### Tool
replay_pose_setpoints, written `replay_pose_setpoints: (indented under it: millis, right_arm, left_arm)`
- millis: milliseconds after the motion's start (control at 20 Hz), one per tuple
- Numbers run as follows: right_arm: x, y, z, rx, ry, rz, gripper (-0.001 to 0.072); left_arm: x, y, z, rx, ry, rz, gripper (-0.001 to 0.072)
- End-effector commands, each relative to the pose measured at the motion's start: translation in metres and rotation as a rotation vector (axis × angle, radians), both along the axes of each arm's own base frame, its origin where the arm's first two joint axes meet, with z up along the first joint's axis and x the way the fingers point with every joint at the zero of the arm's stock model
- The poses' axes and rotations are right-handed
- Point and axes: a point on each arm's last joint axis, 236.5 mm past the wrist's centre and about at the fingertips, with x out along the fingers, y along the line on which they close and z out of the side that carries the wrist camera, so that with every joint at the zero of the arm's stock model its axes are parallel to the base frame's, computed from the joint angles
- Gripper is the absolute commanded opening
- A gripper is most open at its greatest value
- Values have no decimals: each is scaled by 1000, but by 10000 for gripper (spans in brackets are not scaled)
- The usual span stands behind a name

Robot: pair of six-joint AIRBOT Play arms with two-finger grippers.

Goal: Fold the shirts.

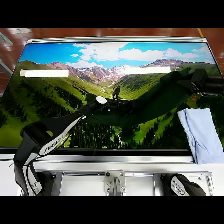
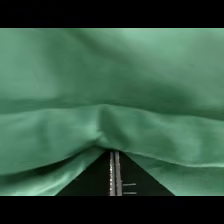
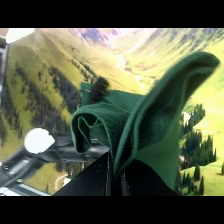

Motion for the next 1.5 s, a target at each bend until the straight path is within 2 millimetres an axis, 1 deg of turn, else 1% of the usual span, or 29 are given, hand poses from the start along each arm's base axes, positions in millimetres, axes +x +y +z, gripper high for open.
replay_pose_setpoints:
  millis: [0,100,150,250,300,350,450,500,600,700,750,800,850,900,950,1050,1150,1200,1250,1300,1350,1450]
  right_arm:
    - [-7,10,6,-6,-7,14,60]
    - [-1,24,7,-6,-26,35,60]
    - [3,33,7,-6,-40,46,60]
    - [12,57,7,6,-64,80,60]
    - [16,74,5,14,-72,107,60]
    - [19,92,2,19,-78,135,60]
    - [25,137,-9,32,-87,196,60]
    - [28,162,-17,38,-90,226,60]
    - [28,212,-40,44,-77,284,60]
    - [23,257,-73,38,-38,337,60]
    - [21,276,-93,30,-17,353,60]
    - [21,291,-110,23,1,360,60]
    - [22,304,-128,22,20,357,60]
    - [25,316,-144,38,43,336,60]
    - [29,329,-157,80,75,301,60]
    - [37,349,-178,161,128,227,60]
    - [40,361,-194,199,159,181,64]
    - [38,366,-200,222,188,168,101]
    - [35,370,-205,243,220,163,297]
    - [31,372,-208,244,236,178,518]
    - [28,370,-210,233,244,202,551]
    - [30,357,-212,222,263,228,551]
  left_arm:
    - [5,-6,1,-37,2,24,43]
    - [20,11,20,-51,-59,11,41]
    - [30,26,34,-43,-100,4,41]
    - [49,66,63,11,-207,-21,41]
    - [57,89,80,46,-250,-25,41]
    - [66,118,100,89,-305,-24,41]
    - [78,178,145,175,-411,-1,41]
    - [81,208,167,217,-459,20,41]
    - [77,272,214,321,-564,67,41]
    - [65,325,253,414,-635,133,42]
    - [56,350,273,459,-675,169,42]
    - [46,370,291,491,-705,207,42]
    - [36,385,307,508,-726,243,42]
    - [25,398,322,520,-748,274,42]
    - [16,406,333,531,-769,295,43]
    - [-1,417,352,548,-805,326,43]
    - [-11,417,359,552,-820,328,43]
    - [-13,415,359,550,-818,322,43]
    - [-15,414,357,551,-811,312,43]
    - [-14,414,355,551,-804,309,43]
    - [-13,414,353,551,-799,308,43]
    - [-13,414,347,550,-784,304,43]
